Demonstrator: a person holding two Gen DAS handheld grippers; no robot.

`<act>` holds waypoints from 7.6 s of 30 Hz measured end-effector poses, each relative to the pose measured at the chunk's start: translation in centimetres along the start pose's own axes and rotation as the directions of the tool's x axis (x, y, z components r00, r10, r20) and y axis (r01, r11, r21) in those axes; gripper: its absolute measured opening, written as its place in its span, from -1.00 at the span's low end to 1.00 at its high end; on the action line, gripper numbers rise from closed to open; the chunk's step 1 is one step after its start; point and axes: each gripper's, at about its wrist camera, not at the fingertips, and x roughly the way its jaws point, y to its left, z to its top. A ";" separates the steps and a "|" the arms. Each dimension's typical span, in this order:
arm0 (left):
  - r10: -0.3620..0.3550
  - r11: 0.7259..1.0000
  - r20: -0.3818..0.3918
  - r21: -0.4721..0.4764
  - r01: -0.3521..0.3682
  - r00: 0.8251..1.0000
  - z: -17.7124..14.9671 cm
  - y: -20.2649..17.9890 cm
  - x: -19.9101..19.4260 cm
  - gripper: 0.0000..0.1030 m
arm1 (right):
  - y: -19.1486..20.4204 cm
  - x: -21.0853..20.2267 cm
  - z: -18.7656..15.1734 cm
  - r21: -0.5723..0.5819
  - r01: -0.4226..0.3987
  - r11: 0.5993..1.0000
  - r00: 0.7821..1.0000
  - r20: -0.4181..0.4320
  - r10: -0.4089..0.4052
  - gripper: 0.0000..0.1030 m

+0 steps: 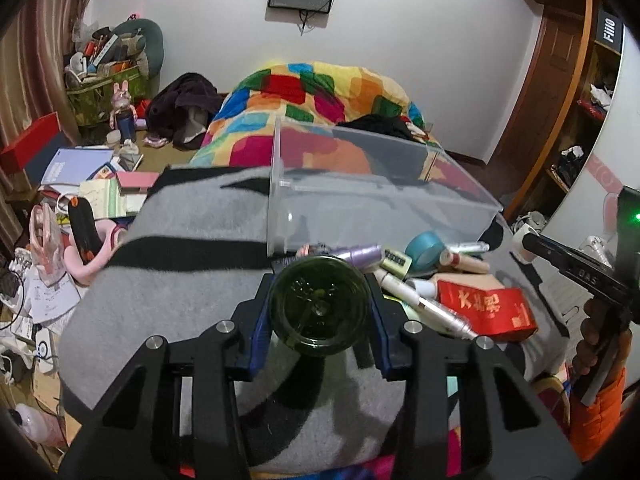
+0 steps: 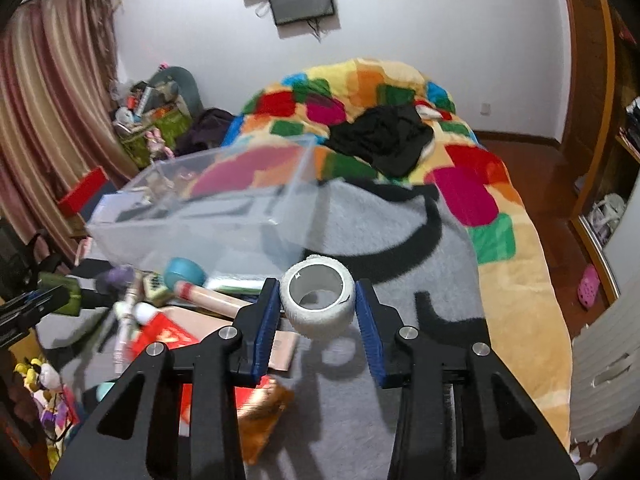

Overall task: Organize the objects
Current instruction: 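Grasp and lift the green glass bottle with left tool while right tool grasps the white tape roll, then release the green bottle into the clear box with left tool while right tool drops the tape roll in, then grasp the purple spray bottle with left tool while right tool grasps the red tea packet, then carry the purple spray bottle into the box with left tool while right tool drops the tea packet in, then grasp the mint-green tube with left tool while right tool grasps the white pen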

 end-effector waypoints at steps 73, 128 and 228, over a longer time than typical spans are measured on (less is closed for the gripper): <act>-0.030 0.985 -0.188 0.163 0.062 0.982 2.1 -0.8 8.8 0.41 | 3.1 -0.4 -2.6 -0.268 -0.167 0.949 0.981 -0.137 0.134 0.59; 0.032 0.977 -0.107 0.214 -0.008 0.994 -1.0 -1.6 3.6 -0.51 | 1.5 -4.7 -5.2 -0.277 -0.216 0.936 0.975 -0.115 0.191 0.04; -0.153 0.935 -0.194 0.288 0.205 0.969 -6.0 -6.8 2.4 -0.52 | 9.0 1.5 -1.4 -0.261 -0.295 0.919 0.951 -0.167 0.259 0.15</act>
